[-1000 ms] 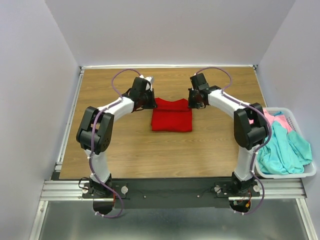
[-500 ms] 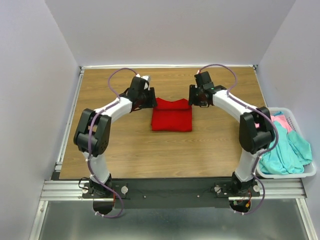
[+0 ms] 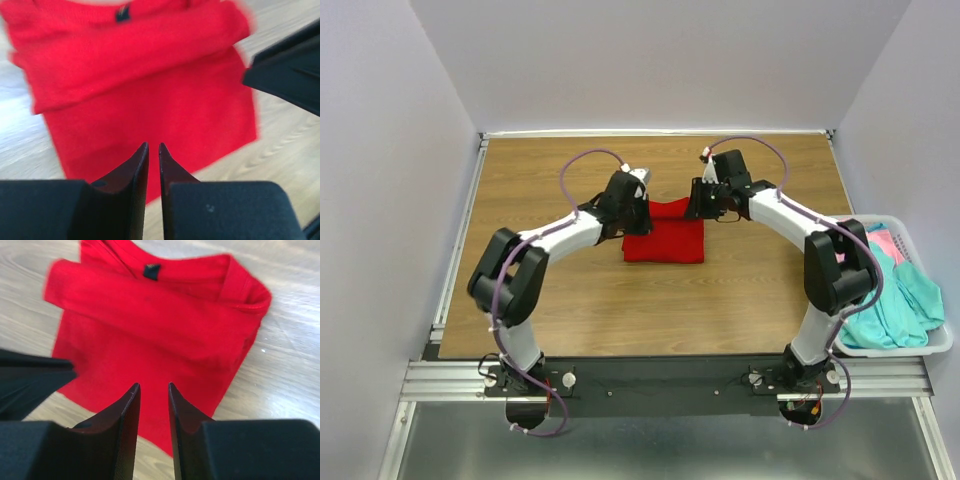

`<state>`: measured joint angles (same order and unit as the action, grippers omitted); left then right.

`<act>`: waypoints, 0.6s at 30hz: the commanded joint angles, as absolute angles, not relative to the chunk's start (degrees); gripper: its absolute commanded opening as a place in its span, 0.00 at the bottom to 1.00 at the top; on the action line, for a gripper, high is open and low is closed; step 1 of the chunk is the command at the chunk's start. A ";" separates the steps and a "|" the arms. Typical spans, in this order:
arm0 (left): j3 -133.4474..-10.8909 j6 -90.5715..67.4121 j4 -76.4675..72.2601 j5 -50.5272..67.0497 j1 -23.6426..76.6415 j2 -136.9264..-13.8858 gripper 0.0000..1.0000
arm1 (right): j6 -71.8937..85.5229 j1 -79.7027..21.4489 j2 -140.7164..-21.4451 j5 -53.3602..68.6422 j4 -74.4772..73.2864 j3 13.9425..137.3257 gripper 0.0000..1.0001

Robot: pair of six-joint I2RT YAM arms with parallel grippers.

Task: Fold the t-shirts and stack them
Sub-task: Fold the tshirt

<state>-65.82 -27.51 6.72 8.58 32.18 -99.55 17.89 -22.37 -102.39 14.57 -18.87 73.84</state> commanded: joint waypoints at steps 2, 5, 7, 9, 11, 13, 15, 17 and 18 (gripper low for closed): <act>-70.92 -27.25 7.38 8.45 32.08 -106.86 0.20 | 16.26 -22.24 -106.96 17.32 -16.00 73.65 0.34; -75.65 -26.63 8.69 7.04 31.82 -111.00 0.20 | 16.17 -22.15 -109.51 14.60 -15.21 74.53 0.34; -79.25 -26.37 9.05 6.77 31.03 -113.89 0.20 | 15.82 -21.89 -112.22 13.45 -14.68 76.45 0.34; -81.90 -26.37 10.28 7.12 29.97 -116.10 0.20 | 15.73 -20.92 -114.07 13.18 -14.33 78.04 0.34; -85.32 -26.19 10.72 7.56 28.39 -118.56 0.20 | 16.08 -20.13 -116.18 12.92 -13.98 80.40 0.34; -87.53 -26.28 10.90 7.47 26.99 -120.57 0.20 | 16.52 -18.73 -117.50 12.66 -13.45 82.25 0.35; -90.95 -26.54 10.81 8.08 26.11 -122.07 0.20 | 17.31 -17.06 -119.09 12.22 -12.49 84.72 0.36; -94.11 -26.89 10.90 9.13 24.97 -124.36 0.21 | 19.59 -15.74 -120.14 12.22 -11.61 86.65 0.38; -94.91 -26.89 10.99 9.49 24.70 -125.32 0.21 | 21.77 -14.51 -120.23 12.30 -11.43 87.10 0.39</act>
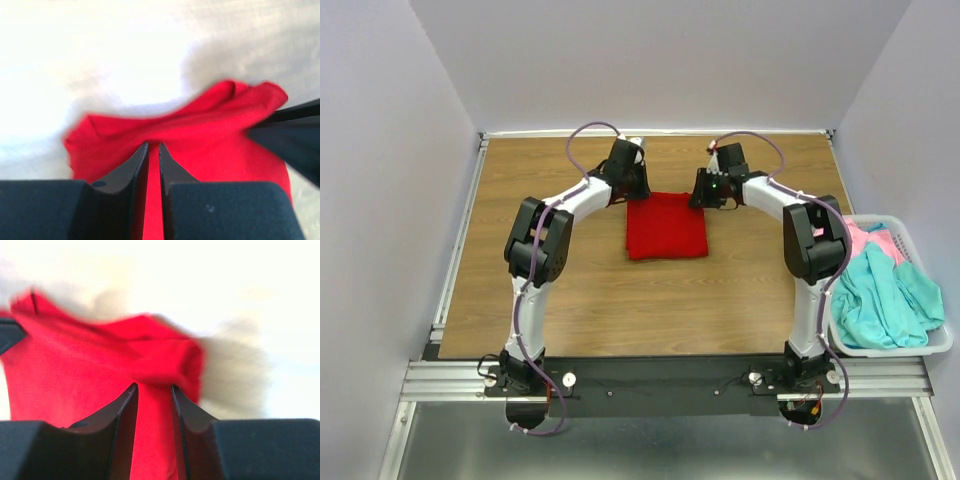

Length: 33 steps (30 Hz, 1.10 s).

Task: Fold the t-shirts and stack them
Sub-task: Fold the tshirt

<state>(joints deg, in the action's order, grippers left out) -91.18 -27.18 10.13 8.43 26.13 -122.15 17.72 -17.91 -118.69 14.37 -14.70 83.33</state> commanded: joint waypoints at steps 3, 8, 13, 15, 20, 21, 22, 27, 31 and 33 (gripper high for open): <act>-96.07 -27.24 10.29 9.76 24.17 -123.94 0.21 | 24.69 -13.36 -118.49 14.92 -9.94 86.84 0.43; -84.95 -29.70 1.43 11.33 23.99 -115.33 0.26 | 28.99 -13.45 -114.00 24.24 -3.97 81.22 0.50; -70.70 -34.01 -11.23 14.06 24.08 -106.01 0.27 | 36.10 -13.45 -109.87 37.32 12.28 71.40 0.50; -67.17 -34.37 -15.28 12.66 24.00 -103.45 0.27 | 38.13 -13.45 -109.16 39.89 20.98 68.48 0.51; -59.41 -34.28 -22.93 9.84 24.08 -96.86 0.27 | 41.13 -13.45 -110.30 44.99 29.09 64.86 0.51; -59.68 -34.10 -22.94 10.71 24.08 -97.46 0.27 | 41.31 -13.45 -111.69 45.52 30.48 64.86 0.51; -60.63 -34.19 -22.94 13.25 24.17 -99.65 0.27 | 42.27 -13.45 -112.40 46.40 31.37 64.95 0.51; -65.03 -35.51 -24.34 16.70 24.78 -108.27 0.27 | 43.86 -13.45 -118.03 47.64 33.66 67.93 0.51; -71.70 -34.90 -22.24 16.61 24.26 -116.78 0.27 | 44.73 -12.92 -124.09 48.08 33.66 72.59 0.51; -75.57 -35.15 -20.75 17.31 23.73 -119.34 0.26 | 45.79 -12.13 -127.61 47.64 33.84 75.31 0.51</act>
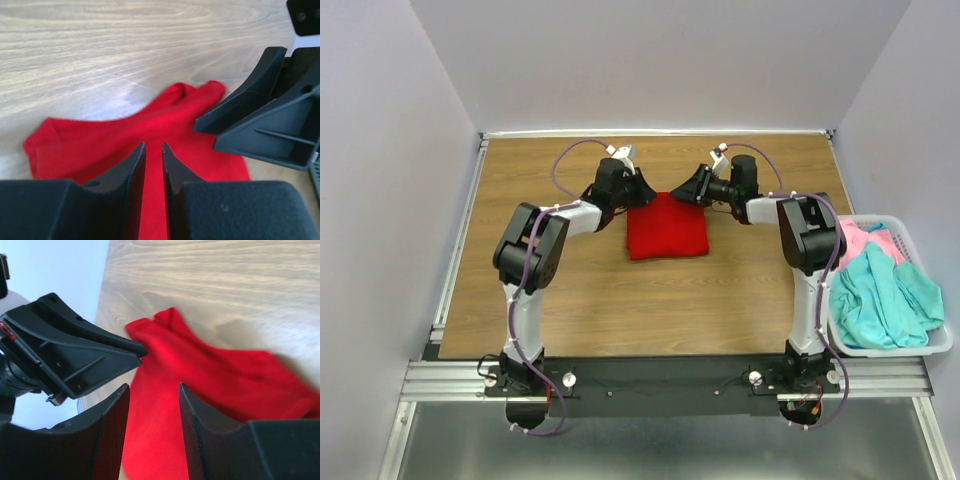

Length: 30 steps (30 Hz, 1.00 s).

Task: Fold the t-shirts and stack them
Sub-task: Fold the tshirt

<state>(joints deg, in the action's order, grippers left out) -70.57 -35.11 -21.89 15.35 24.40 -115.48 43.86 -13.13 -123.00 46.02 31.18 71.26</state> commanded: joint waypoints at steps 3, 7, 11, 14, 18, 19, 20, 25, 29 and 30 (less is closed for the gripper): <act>-79.69 -35.86 -19.52 18.80 22.42 -123.91 0.26 | 47.46 -10.56 -131.20 46.58 33.92 78.03 0.51; -83.23 -37.96 -18.02 21.53 21.01 -129.36 0.25 | 50.62 -8.88 -135.34 45.71 34.63 79.63 0.51; -82.97 -40.25 -18.19 23.81 19.60 -130.34 0.24 | 55.36 -7.30 -138.34 45.18 36.21 78.32 0.51; -82.53 -40.60 -18.19 24.43 18.99 -129.82 0.24 | 57.21 -6.77 -137.82 45.97 37.97 76.30 0.51; -81.39 -40.69 -18.81 24.87 17.58 -127.27 0.24 | 57.30 -6.68 -132.38 45.88 38.06 74.01 0.52; -80.95 -40.69 -19.07 24.96 17.40 -125.26 0.25 | 57.48 -6.68 -131.32 46.14 38.06 73.74 0.52; -80.43 -40.78 -19.33 24.96 17.32 -124.11 0.25 | 57.74 -6.68 -128.70 46.32 38.06 73.48 0.52; -75.33 -40.87 -20.74 22.33 18.28 -114.90 0.31 | 59.85 -7.03 -120.25 47.02 38.14 68.22 0.56; -69.97 -42.62 -22.14 21.88 20.74 -109.88 0.32 | 60.91 -8.70 -114.09 46.93 38.85 62.33 0.60; -67.18 -43.93 -23.28 21.88 22.31 -109.17 0.32 | 61.17 -9.40 -112.86 46.93 39.28 61.10 0.60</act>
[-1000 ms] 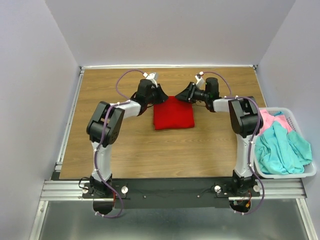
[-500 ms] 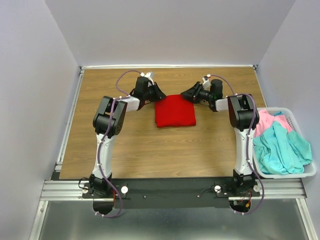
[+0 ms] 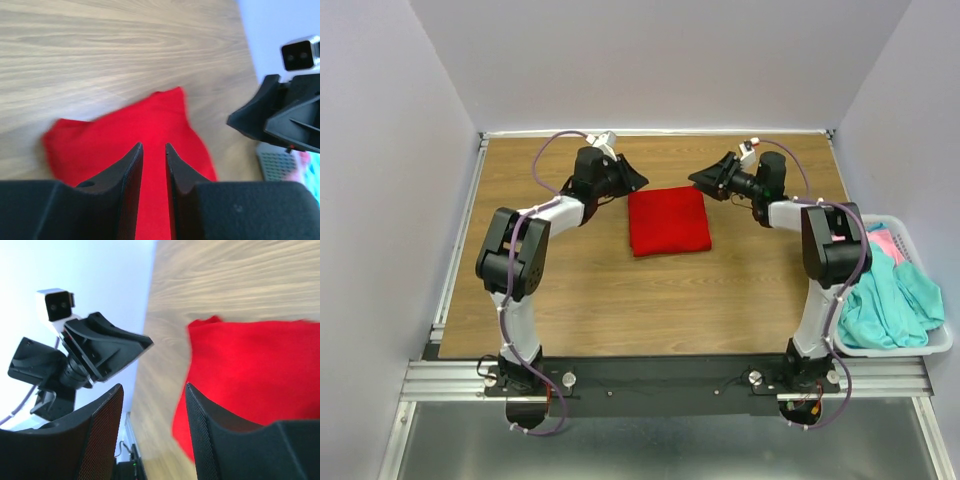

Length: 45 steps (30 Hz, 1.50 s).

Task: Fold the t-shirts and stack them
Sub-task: Fold the tshirt

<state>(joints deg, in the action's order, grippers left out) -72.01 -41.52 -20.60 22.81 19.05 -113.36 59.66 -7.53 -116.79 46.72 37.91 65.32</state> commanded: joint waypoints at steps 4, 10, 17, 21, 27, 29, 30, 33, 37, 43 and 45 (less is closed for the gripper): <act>-59.60 -48.42 -27.67 20.74 25.66 -107.66 0.31 | 64.15 -9.49 -113.28 44.13 41.13 52.15 0.60; -50.28 -58.52 -39.62 24.08 25.23 -114.42 0.28 | 63.02 -8.36 -121.01 39.37 45.87 45.09 0.59; -46.15 -58.80 -42.02 25.67 23.99 -108.65 0.27 | 61.70 -6.94 -113.93 42.44 48.43 41.49 0.59; -43.52 -58.62 -40.78 24.79 24.43 -102.84 0.28 | 63.37 -7.64 -109.00 44.11 48.51 40.87 0.59; -40.96 -57.48 -38.06 21.63 27.86 -98.43 0.28 | 66.18 -14.93 -103.36 43.08 48.87 41.48 0.60; -40.35 -58.88 -38.14 21.53 28.30 -100.19 0.28 | 66.80 -17.92 -104.23 41.84 49.13 42.28 0.61; -39.73 -60.02 -38.06 21.10 28.39 -101.76 0.27 | 66.97 -19.41 -105.02 39.92 49.13 42.71 0.61; -38.77 -61.08 -38.06 19.87 28.48 -104.06 0.27 | 67.24 -21.35 -109.24 33.26 49.22 41.76 0.61; -37.36 -63.36 -37.97 19.34 28.39 -107.13 0.26 | 68.03 -23.20 -117.85 31.46 51.40 40.79 0.60; -36.30 -64.42 -37.18 19.16 27.69 -107.41 0.24 | 68.29 -23.03 -114.63 31.37 51.59 38.76 0.60; -36.04 -64.34 -36.91 18.81 27.69 -106.79 0.24 | 67.42 -22.68 -111.37 32.08 51.07 38.67 0.60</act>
